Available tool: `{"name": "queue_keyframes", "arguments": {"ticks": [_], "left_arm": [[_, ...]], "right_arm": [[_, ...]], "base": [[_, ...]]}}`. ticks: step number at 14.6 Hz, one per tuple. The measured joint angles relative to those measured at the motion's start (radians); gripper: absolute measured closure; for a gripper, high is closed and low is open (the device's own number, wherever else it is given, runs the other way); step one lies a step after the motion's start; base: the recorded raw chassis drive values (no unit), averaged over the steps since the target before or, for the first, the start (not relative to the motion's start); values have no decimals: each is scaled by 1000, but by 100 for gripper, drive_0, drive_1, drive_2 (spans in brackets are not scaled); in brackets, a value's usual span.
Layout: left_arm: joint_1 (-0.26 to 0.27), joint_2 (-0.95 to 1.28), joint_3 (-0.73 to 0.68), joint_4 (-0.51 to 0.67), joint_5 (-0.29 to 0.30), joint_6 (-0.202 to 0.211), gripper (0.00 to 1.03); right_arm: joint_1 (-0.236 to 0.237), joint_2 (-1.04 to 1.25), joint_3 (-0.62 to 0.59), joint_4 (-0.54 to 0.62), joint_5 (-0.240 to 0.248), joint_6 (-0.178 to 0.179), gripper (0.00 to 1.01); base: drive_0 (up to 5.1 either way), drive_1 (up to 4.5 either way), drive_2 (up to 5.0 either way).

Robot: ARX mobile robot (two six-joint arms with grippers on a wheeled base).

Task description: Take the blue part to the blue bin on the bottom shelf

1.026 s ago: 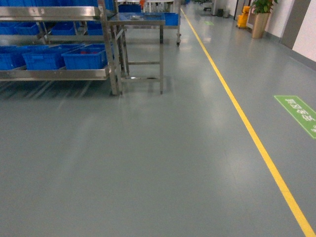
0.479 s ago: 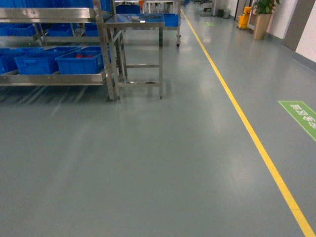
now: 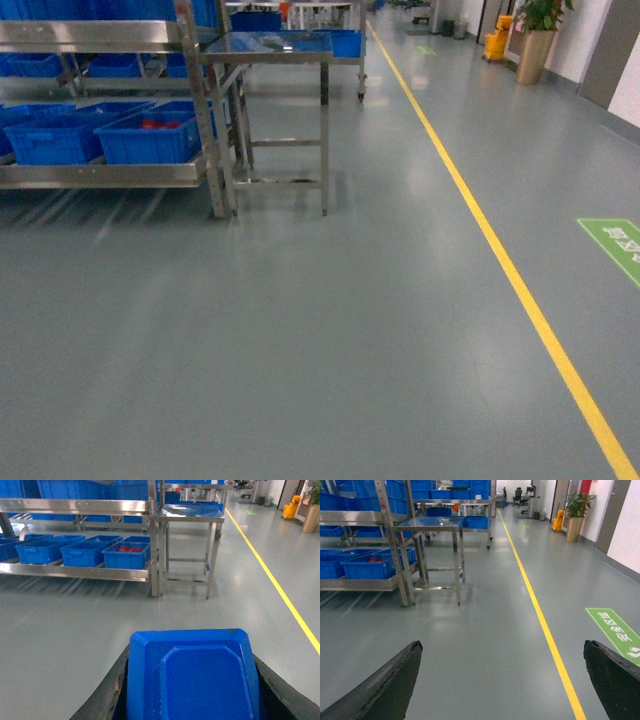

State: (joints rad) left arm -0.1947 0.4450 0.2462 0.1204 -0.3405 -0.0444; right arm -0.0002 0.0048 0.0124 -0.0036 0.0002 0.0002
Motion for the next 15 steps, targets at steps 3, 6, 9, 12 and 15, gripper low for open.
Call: {"name": "queue_keyframes", "arguments": {"ticks": [3,6,9,12,15], "left_arm": [[0,0,0,-1,0,0,59],[0,0,0,0,0,0,59],[0,0,0,3,0,0,59],[0,0,0,0,0,0,59],[0,-1,0,-1,0,0,59]], "right_arm": [[0,0,0,-5,0,0,3],[0,0,0,-2,0,0,3],[0,0,0,1,0,0,3],[0,0,0,-2,0,0,3],[0,0,0,-3,0,0,3]], "base": [[3,437,-430],[3,437,-430],[3,437,-430],[-2,432,-435],[-9,424,-443]]}}
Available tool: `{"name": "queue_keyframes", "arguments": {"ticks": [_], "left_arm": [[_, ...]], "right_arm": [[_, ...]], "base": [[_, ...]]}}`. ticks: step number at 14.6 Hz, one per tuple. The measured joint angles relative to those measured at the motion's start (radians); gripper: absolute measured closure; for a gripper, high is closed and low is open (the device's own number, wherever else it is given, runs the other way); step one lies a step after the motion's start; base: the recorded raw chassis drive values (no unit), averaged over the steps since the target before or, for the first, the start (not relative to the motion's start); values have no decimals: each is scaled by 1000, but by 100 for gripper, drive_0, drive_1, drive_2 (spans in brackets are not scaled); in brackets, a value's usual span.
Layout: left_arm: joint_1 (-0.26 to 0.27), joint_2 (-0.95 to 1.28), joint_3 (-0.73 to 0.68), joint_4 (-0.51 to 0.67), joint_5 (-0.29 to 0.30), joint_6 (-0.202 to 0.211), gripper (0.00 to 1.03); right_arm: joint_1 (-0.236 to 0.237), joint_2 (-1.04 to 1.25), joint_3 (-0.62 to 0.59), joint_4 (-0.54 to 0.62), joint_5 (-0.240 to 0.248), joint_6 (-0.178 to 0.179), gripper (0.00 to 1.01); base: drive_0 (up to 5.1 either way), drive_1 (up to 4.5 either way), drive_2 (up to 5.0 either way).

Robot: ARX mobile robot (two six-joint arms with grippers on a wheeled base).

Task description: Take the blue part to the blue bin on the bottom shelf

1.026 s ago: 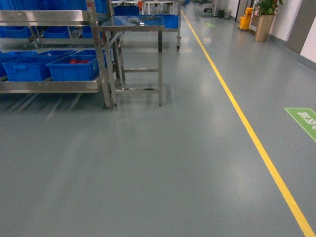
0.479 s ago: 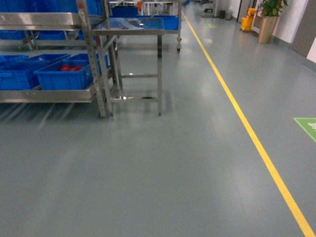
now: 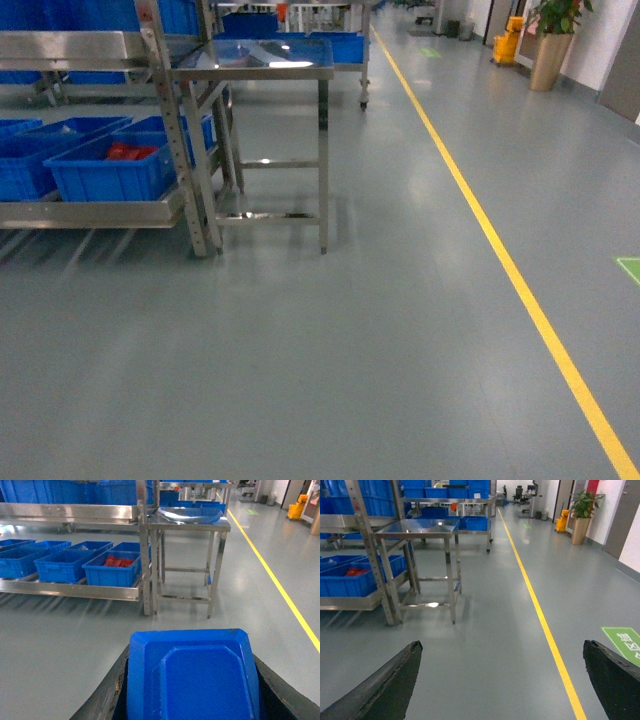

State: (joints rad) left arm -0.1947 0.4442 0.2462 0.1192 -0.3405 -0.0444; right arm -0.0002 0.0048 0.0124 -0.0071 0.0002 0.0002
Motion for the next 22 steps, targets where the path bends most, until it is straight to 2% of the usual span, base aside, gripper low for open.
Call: {"name": "queue_keyframes", "arguments": {"ticks": [22], "left_arm": [[0,1,0,0,0,0,59]], "right_arm": [[0,0,0,7,0,0,3]], "base": [[-5,429,-438]]}}
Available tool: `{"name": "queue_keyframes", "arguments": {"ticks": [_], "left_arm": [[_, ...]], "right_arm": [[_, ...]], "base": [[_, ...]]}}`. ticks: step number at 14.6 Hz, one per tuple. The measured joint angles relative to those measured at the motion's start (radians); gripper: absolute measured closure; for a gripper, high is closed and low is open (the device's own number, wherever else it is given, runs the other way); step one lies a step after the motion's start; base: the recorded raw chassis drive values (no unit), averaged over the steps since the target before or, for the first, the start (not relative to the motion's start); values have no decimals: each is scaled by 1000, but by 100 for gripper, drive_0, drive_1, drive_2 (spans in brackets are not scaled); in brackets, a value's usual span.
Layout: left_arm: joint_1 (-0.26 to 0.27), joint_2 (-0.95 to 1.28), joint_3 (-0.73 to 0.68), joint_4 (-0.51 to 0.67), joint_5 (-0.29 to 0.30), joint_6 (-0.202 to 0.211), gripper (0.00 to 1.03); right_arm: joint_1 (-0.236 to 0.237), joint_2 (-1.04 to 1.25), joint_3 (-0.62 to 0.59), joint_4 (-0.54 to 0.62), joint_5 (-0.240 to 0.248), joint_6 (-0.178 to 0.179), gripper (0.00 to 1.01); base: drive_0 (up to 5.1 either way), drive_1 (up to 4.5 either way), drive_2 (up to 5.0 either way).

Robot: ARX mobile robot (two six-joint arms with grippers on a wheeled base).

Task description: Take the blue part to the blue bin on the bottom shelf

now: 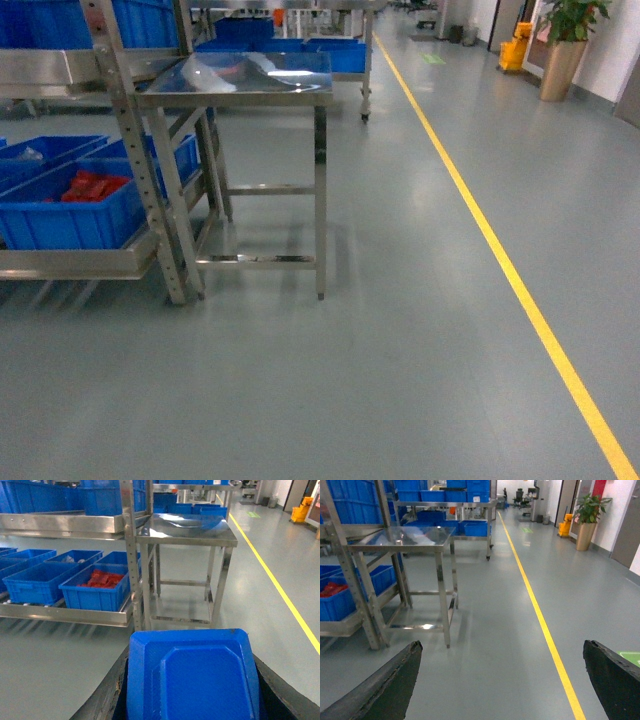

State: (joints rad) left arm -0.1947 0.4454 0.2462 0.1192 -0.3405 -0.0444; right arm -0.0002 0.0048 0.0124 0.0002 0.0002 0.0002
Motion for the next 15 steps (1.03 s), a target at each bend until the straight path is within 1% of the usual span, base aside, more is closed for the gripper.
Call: {"name": "queue_keyframes", "arguments": {"ticks": [15], "left_arm": [[0,0,0,1,0,0,59]], "right_arm": [[0,0,0,-5,0,0,3]], "base": [[-5,429,-438]]}}
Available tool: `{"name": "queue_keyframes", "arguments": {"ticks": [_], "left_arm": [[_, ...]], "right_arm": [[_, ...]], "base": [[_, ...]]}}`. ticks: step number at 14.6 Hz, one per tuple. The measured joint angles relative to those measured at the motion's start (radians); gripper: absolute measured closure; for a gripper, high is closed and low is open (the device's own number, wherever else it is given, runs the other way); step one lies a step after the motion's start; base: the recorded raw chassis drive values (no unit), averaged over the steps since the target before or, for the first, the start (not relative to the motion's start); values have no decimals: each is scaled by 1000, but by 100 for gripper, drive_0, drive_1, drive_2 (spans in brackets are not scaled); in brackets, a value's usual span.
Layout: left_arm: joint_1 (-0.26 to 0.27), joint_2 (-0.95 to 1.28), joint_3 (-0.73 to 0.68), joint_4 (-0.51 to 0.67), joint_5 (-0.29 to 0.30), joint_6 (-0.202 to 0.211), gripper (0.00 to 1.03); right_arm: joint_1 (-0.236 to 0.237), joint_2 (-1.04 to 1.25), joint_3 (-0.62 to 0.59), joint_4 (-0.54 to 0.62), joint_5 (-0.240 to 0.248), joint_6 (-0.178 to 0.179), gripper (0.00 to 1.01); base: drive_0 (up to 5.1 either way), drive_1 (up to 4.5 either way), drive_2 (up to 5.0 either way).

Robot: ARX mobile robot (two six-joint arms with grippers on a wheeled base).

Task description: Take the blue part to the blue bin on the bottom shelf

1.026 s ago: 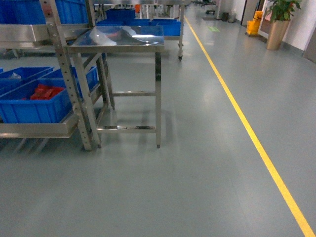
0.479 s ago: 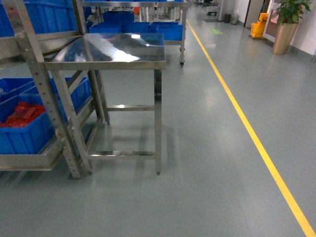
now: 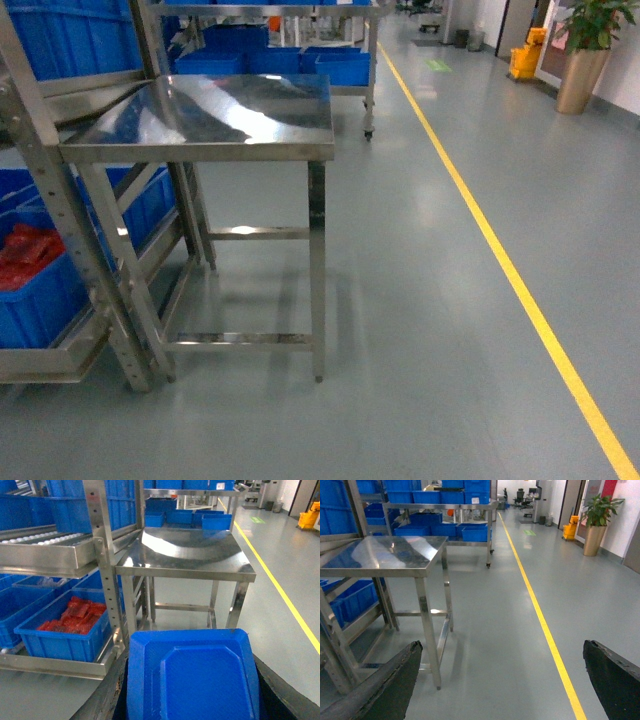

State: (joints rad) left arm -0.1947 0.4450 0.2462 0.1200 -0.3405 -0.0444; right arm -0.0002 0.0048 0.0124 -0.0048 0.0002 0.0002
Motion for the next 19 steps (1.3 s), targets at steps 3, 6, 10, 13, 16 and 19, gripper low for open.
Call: {"name": "queue_keyframes", "arguments": {"ticks": [3,6,10,13,16,19], "left_arm": [[0,0,0,2,0,0,59],[0,0,0,0,0,0,59],[0,0,0,0,0,0,59],[0,0,0,0,0,0,59],[0,0,0,0,0,0,59],[0,6,-2,0,0,0,59]], "right_arm": [[0,0,0,-1,0,0,3],[0,0,0,1,0,0,3],[0,0,0,1,0,0,3],[0,0,0,4,0,0,3],[0,0,0,1,0,0,3],[0,0,0,3,0,0,3]], "base": [[-5,429,-438],[-5,429,-438],[-5,429,-438],[-5,429,-438],[-5,429,-438],[-5,429,-438]]}}
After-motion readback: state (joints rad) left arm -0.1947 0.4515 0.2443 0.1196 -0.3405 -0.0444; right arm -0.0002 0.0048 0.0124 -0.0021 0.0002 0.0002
